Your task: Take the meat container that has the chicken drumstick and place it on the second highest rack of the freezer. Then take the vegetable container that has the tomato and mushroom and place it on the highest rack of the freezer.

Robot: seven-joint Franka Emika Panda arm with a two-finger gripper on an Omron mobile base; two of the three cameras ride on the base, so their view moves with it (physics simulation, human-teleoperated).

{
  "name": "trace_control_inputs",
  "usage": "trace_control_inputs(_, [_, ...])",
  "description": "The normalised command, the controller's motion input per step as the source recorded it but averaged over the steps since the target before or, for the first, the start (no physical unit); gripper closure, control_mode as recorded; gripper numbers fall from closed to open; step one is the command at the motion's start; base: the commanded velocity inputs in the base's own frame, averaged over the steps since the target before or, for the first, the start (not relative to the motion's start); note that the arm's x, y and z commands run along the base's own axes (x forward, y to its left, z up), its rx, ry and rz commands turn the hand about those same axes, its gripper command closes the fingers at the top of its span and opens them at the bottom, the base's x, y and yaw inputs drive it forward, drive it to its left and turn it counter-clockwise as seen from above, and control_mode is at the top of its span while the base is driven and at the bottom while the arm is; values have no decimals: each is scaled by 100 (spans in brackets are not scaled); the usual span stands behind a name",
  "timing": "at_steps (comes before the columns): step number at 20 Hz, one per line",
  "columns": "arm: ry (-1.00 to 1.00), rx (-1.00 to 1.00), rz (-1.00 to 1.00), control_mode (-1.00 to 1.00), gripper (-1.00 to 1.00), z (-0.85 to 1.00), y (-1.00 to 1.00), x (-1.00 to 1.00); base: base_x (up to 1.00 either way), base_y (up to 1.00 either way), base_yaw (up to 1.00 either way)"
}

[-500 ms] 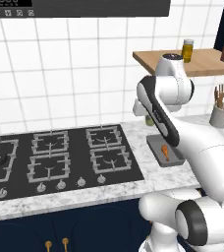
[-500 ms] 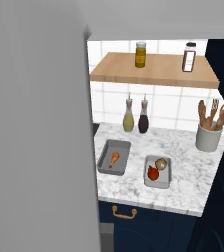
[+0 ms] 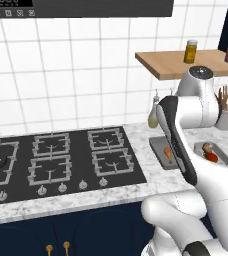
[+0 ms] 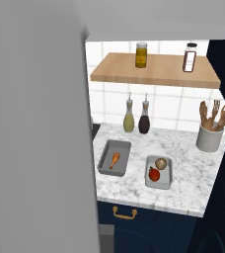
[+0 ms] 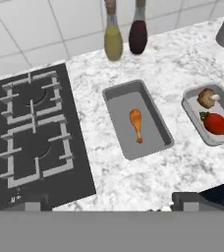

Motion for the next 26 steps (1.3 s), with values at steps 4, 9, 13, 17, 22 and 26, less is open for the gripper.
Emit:
trace_control_inputs(4, [-11,9,-66,-100,-100,-17,-73,0,0,0,0])
trace_control_inputs(9, [6,49,-50,-100,-100,-38,-99,-12,0,0,0])
trace_control_inputs(13, [19,48,-33,-100,-100,-80,-70,-17,0,0,0])
trace_control_inputs(17, [6,31,-9,-100,-100,-55,-1,4,0,0,0])
trace_control_inputs(22, [0,3,-12,-100,-100,-40,0,47,0,0,0])
trace_control_inputs(26, [17,0,-10,-100,-100,-29,0,66,0,0,0])
